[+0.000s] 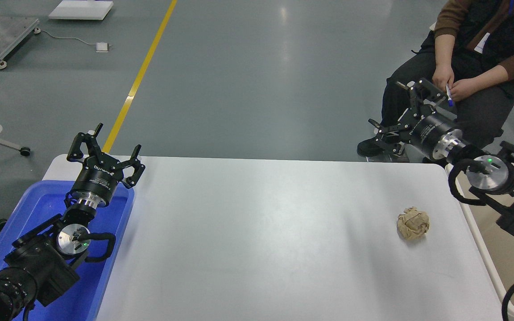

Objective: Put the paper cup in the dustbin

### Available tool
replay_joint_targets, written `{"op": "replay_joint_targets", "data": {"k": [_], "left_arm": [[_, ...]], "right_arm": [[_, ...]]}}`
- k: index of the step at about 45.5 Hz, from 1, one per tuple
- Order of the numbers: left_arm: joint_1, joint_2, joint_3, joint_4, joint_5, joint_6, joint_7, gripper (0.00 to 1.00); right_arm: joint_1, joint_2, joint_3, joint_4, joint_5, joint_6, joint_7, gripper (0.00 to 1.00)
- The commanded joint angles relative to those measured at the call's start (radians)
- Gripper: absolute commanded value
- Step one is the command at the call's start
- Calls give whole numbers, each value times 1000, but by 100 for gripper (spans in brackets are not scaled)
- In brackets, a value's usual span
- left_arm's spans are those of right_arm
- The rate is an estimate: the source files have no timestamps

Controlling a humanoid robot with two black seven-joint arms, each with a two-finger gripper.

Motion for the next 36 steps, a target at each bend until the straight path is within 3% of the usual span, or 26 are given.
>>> {"op": "replay_joint_targets", "data": {"k": [1, 14, 29, 36], "left_arm": [[0, 0, 0, 0, 0, 0, 0, 100], [0, 0, 0, 0, 0, 0, 0, 100], [0, 0, 0, 0, 0, 0, 0, 100], [0, 0, 0, 0, 0, 0, 0, 100]], "right_arm": [[-46, 129, 56, -21, 3, -49, 61, 99], [-152, 269, 242, -144, 3, -40, 61, 99], [-145, 452, 283, -342, 2, -46, 61, 100], [-145, 470, 283, -356, 2, -34, 61, 100]]}}
